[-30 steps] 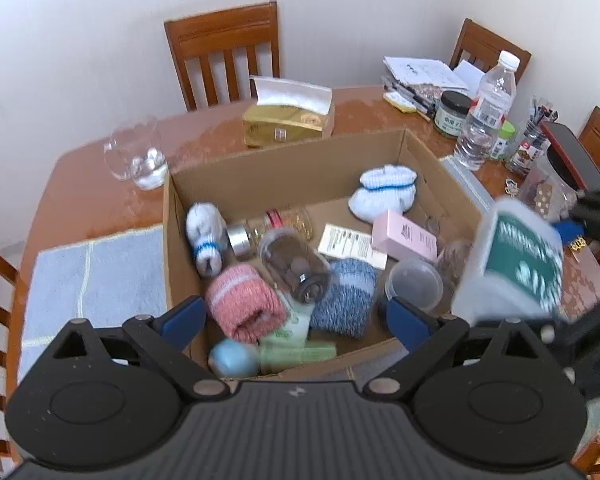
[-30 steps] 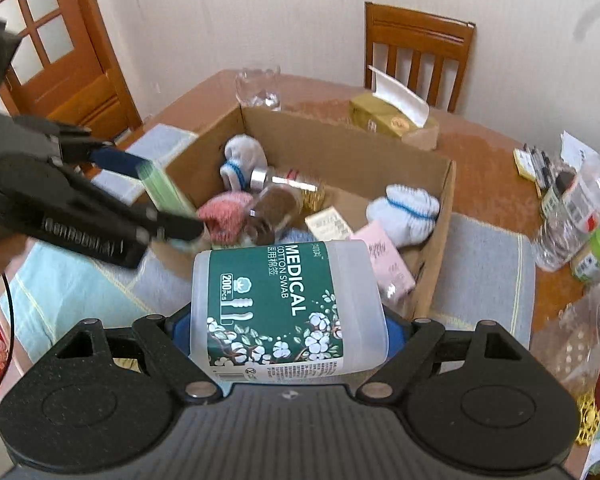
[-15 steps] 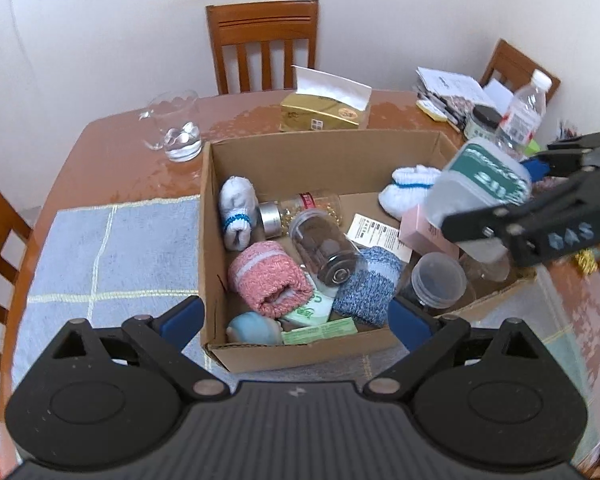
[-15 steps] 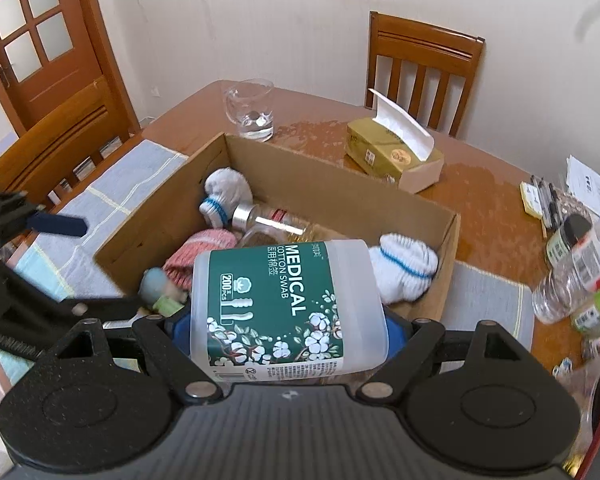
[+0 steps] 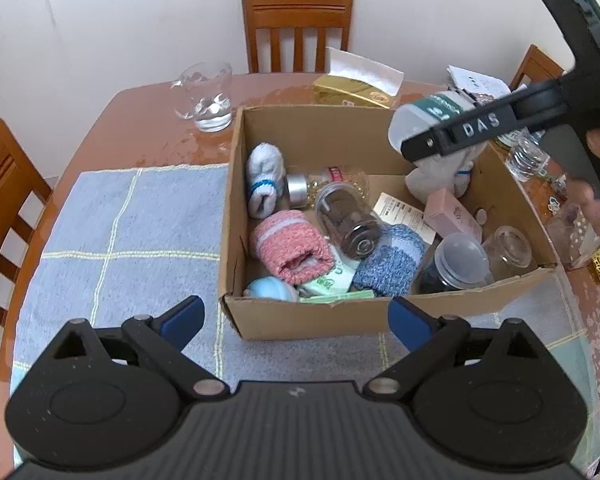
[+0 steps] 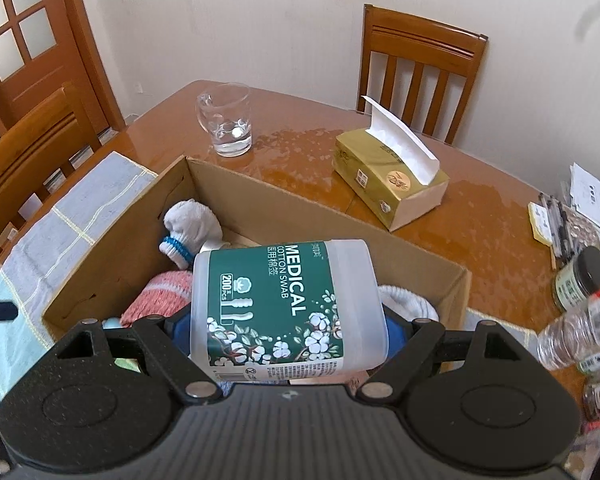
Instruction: Organize objects
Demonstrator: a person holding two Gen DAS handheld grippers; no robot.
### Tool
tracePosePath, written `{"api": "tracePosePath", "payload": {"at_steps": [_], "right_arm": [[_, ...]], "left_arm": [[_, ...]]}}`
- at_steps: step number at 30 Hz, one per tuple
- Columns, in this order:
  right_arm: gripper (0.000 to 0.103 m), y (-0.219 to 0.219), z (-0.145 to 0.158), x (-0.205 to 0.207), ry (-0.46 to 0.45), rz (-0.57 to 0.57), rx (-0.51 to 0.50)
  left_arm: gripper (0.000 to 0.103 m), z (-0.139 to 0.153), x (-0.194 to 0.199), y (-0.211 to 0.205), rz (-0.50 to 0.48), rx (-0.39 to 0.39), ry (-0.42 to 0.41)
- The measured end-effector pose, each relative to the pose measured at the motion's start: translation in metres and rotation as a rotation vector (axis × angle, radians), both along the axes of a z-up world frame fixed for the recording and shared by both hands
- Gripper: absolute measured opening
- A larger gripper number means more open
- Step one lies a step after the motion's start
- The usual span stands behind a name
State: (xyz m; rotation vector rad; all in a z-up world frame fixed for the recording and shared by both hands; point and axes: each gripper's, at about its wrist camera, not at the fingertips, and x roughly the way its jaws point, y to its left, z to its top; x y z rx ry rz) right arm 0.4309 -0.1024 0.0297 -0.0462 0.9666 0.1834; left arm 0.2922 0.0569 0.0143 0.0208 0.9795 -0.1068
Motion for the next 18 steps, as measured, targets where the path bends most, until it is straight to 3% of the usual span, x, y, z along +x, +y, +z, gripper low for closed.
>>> {"api": "tracePosePath", "payload": {"at_steps": [3, 7, 18], "right_arm": [[0.088, 0.002, -0.002, 0.009, -0.014, -0.011, -0.007], [0.103, 0.001, 0.001, 0.017, -0.042, -0.054, -0.001], [0.103, 0.003, 0.015, 0.002, 0.000, -0.091, -0.011]], "left_arm": [[0.098, 0.000, 0.000, 0.001, 0.009, -0.001, 0.001], [0.098, 0.003, -0.002, 0.000, 0.008, 0.005, -0.013], [0.098, 0.013, -0.002, 0.005, 0.037, 0.008, -0.036]]}}
